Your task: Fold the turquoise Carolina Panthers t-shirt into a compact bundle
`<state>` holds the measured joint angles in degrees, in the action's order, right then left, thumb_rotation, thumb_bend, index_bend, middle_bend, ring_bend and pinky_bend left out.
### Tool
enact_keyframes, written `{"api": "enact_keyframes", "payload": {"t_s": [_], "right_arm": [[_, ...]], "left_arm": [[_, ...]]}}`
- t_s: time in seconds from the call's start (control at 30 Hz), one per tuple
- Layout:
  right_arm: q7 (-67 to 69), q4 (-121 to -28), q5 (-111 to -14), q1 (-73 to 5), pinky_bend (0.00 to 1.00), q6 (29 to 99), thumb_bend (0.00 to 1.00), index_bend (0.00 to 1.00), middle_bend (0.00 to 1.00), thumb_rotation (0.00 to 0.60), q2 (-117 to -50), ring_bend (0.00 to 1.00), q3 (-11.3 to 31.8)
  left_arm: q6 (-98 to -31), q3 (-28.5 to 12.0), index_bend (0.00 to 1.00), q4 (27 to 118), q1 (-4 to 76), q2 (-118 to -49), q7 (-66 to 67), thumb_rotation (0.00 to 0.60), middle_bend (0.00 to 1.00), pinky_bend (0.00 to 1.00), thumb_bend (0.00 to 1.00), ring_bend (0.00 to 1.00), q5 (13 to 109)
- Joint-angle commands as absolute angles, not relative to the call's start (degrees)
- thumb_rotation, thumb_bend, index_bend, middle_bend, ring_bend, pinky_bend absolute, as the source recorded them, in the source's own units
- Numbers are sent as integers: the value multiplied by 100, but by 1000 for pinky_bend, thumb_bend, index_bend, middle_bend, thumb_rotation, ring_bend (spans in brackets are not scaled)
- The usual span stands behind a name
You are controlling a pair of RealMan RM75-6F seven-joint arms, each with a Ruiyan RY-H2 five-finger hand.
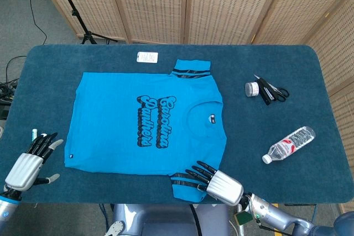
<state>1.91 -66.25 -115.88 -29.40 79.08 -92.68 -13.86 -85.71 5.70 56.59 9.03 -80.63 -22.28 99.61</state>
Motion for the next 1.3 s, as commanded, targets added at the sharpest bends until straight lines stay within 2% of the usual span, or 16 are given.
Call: {"api": "enact_keyframes", "payload": {"t_s": [0.03, 0.17, 0.37, 1.0, 1.3], "right_arm": [[195, -6620, -11579, -2941, 0, 7912, 512, 589, 19, 600, -9270, 0, -1379], [204, -6617, -11577, -2942, 0, 7923, 513, 595, 19, 600, -9268, 0, -1378], [194, -6604, -11564, -2944, 0, 7929, 512, 594, 19, 600, -9265, 0, -1367], [219, -6605, -11514, -2954, 0, 7934, 510, 595, 19, 600, -9249, 0, -1336], [223, -6614, -11509, -2955, 0, 7940, 509, 595, 19, 600, -9243, 0, -1335]], "left_arm": [[-8447, 624, 164, 5478, 973, -8222, -2201, 600, 0, 0, 0, 0, 9983], [-8308, 629, 208, 5321, 1034, -8375, -2216, 600, 0, 0, 0, 0, 9934], [-8087, 621, 347, 5220, 1132, -8499, -2232, 600, 0, 0, 0, 0, 9827], [-7914, 627, 510, 4415, 1254, -9119, -2561, 600, 0, 0, 20, 0, 9677], [-7888, 609, 534, 4336, 1290, -9185, -2596, 600, 0, 0, 56, 0, 9610]]}}
